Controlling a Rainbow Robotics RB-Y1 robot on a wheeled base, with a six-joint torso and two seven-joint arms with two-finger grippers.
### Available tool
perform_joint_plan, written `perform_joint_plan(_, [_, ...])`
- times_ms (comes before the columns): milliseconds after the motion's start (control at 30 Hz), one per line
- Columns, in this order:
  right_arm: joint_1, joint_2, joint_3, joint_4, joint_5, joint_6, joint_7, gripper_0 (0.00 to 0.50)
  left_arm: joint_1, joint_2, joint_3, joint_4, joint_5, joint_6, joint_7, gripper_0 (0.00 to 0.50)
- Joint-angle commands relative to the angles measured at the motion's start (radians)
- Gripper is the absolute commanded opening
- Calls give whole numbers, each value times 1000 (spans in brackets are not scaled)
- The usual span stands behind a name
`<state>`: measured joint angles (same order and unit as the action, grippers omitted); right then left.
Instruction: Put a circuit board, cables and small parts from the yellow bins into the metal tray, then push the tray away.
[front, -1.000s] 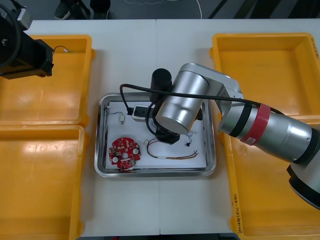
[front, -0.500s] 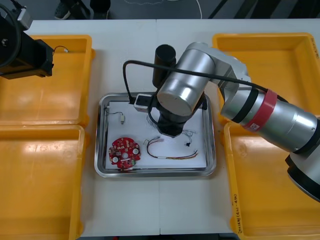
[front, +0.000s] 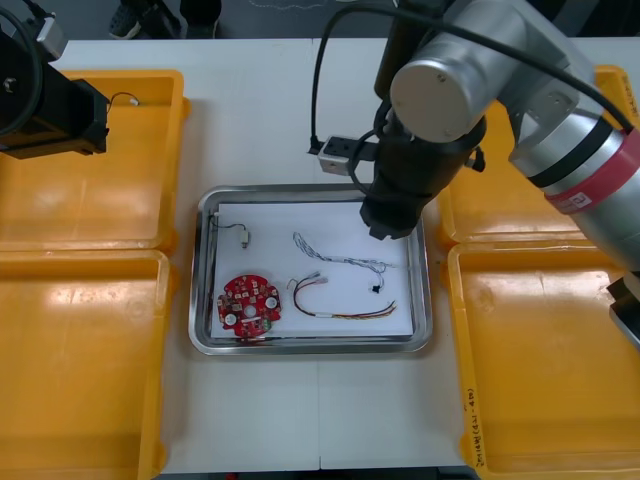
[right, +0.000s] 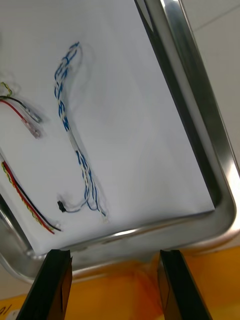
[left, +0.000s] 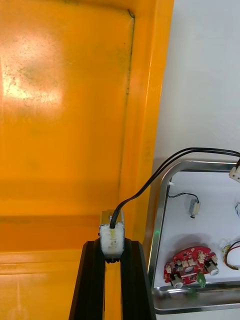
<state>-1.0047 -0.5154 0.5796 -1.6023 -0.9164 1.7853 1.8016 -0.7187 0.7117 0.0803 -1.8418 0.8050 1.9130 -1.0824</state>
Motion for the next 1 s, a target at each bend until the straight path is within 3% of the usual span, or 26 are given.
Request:
perform_joint_plan(33, [-46,-100,-84,-56,-59,54,-19,500,1,35,6,-37,13,7,-76,0])
perform_joint_plan(133, [-40,-157,-115,-82,-117,86,-102,500,1,35,-5,-40,13,7,-65,0])
perform_joint_plan(367, [55,-236,-221,-220,-136,135,-263,500,-16,29,-103,-70,2,7,38,0])
perform_joint_plan(733, [281,-357,-382,-430,-153,135,-476,500,-19,-80,-160,-123,-9,7,199,0])
perform_joint_plan(1000, [459,-390,-514,-524,-159,135,-607,500,-30,-124,-251,-142,-17,7,303,0])
